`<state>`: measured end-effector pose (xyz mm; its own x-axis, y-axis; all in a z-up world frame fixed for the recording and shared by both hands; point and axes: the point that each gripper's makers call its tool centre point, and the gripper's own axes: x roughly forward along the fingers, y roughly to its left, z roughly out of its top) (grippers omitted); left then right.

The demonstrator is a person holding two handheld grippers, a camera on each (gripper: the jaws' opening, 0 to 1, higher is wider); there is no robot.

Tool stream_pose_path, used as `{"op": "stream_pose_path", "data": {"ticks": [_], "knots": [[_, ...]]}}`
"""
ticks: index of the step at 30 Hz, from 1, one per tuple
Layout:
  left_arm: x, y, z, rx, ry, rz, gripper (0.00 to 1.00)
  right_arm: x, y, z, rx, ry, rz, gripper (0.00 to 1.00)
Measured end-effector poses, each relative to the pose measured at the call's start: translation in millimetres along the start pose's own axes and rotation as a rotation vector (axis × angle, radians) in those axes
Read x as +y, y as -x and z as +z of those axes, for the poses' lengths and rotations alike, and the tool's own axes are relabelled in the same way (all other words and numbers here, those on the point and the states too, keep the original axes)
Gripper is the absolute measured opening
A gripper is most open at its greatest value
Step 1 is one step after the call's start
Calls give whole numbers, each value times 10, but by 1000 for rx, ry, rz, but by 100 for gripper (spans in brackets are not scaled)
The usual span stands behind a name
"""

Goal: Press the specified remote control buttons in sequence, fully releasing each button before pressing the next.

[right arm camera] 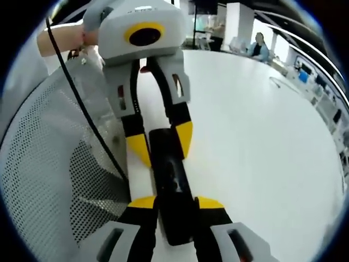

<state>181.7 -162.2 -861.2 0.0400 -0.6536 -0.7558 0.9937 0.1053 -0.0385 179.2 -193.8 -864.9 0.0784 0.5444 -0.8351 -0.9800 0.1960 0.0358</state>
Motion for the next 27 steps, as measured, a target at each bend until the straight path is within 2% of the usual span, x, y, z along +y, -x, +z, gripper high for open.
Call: {"op": "stream_pose_path", "data": {"ticks": [9, 13, 27], "knots": [[-5, 4, 0, -11, 3, 3, 24, 7, -3, 0, 0, 11, 1, 23], [-4, 4, -1, -14, 5, 4, 24, 16, -19, -5, 21, 77, -15, 23], [2, 4, 0, -18, 7, 6, 24, 2, -10, 1, 16, 67, -8, 23]]}}
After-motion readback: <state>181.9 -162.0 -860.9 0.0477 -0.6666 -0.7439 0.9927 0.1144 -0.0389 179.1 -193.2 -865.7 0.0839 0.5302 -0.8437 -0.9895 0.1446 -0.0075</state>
